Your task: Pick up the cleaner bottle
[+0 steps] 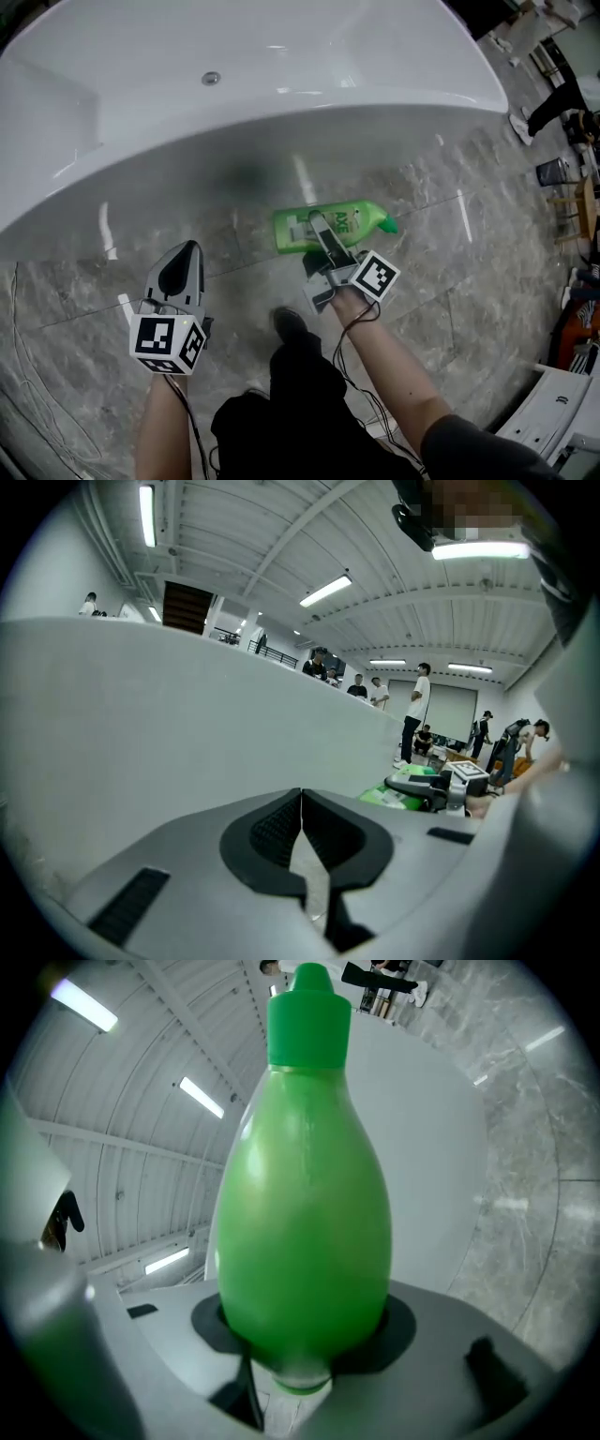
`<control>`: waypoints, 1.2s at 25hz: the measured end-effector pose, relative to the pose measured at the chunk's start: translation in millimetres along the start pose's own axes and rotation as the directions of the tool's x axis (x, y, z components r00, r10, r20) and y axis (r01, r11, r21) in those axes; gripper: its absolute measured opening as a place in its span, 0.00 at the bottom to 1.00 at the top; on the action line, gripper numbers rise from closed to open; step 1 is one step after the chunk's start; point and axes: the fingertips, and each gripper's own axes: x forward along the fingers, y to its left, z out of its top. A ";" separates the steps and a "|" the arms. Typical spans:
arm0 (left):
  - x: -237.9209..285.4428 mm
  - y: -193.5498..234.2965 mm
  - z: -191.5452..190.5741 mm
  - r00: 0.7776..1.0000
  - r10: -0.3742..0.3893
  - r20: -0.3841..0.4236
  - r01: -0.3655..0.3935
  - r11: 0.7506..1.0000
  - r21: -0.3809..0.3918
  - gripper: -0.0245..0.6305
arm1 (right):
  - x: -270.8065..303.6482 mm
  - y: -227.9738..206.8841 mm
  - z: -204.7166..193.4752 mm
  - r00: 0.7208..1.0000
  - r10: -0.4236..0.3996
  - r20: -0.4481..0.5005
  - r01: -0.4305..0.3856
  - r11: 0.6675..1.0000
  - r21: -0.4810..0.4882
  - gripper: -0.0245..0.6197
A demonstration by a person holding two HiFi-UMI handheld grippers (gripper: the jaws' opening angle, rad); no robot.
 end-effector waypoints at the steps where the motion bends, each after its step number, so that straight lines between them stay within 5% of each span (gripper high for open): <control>1: -10.6 -4.9 8.3 1.000 0.002 -0.008 -0.002 1.000 -0.006 0.06 | -4.5 16.9 -0.7 1.000 0.002 -0.010 -0.002 1.000 -0.002 0.35; 16: -173.0 -83.9 140.9 0.998 0.053 -0.022 -0.055 0.996 -0.073 0.06 | -94.8 245.7 -10.8 0.997 0.036 -0.074 -0.032 0.998 0.056 0.35; 30: -309.6 -133.9 186.4 1.000 0.016 -0.024 -0.018 0.995 -0.094 0.06 | -207.0 363.7 -56.9 0.995 -0.015 -0.094 0.020 0.998 0.052 0.35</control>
